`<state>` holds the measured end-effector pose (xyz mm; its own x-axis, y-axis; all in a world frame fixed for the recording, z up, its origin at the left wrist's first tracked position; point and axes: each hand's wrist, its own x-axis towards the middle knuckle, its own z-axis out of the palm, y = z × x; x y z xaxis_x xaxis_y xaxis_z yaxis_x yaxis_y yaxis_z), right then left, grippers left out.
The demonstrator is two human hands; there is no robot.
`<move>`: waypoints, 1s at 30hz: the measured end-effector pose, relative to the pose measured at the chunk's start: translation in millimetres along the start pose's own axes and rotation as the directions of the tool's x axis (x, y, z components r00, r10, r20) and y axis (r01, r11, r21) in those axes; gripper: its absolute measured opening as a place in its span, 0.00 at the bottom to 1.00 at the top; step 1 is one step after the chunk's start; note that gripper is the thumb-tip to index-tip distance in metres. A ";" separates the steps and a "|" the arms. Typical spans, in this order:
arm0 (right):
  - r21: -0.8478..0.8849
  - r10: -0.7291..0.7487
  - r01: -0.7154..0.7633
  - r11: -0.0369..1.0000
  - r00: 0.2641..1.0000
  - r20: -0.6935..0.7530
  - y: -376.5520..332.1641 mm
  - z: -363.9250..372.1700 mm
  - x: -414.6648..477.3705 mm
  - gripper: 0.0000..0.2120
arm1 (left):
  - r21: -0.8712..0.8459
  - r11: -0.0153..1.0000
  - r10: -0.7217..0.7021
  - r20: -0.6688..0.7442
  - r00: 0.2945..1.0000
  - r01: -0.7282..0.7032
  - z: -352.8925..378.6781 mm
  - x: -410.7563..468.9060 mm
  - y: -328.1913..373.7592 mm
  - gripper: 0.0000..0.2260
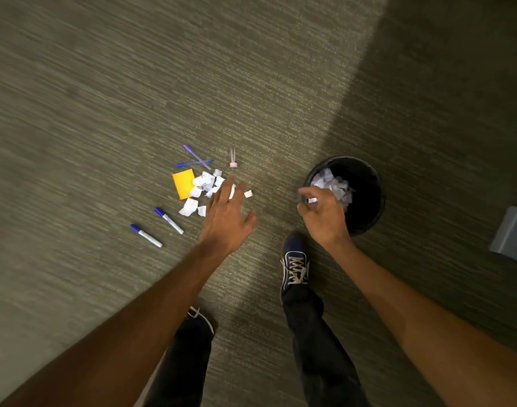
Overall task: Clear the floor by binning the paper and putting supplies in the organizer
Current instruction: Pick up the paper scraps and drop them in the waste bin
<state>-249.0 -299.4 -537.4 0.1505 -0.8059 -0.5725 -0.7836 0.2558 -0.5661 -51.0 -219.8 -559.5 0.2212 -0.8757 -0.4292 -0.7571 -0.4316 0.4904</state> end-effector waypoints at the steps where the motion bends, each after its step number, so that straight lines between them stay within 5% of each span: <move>1: -0.014 -0.013 0.014 1.000 0.999 0.037 -6.0 13.8 -0.2 0.16 | 0.000 1.000 -0.029 -0.003 1.000 0.029 -0.4 -3.9 -15.9 0.32; 13: -0.279 -0.178 0.273 0.921 0.930 0.322 5.5 205.0 84.8 0.38 | -0.119 0.944 -0.306 0.042 0.951 0.309 83.5 17.2 -202.0 0.47; 21: -0.465 -0.197 0.332 0.821 0.928 0.315 29.9 312.7 188.5 0.57 | -0.013 0.927 -0.375 0.008 0.927 0.375 162.6 81.2 -266.4 0.51; 27: -0.550 -0.255 0.336 0.765 0.941 0.221 23.5 355.5 232.9 0.59 | -0.044 0.836 -0.549 -0.086 0.831 0.547 197.2 110.2 -270.4 0.50; 30: -0.617 -0.302 0.339 0.710 0.938 0.168 24.3 364.9 235.4 0.49 | -0.058 0.831 -0.556 -0.125 0.822 0.553 203.7 111.9 -268.5 0.45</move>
<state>-12.6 -288.1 -902.4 0.4791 -0.7437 -0.4662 -0.8774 -0.4210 -0.2301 51.8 -157.8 -893.7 0.6793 -0.5067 -0.5309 -0.4708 -0.8558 0.2143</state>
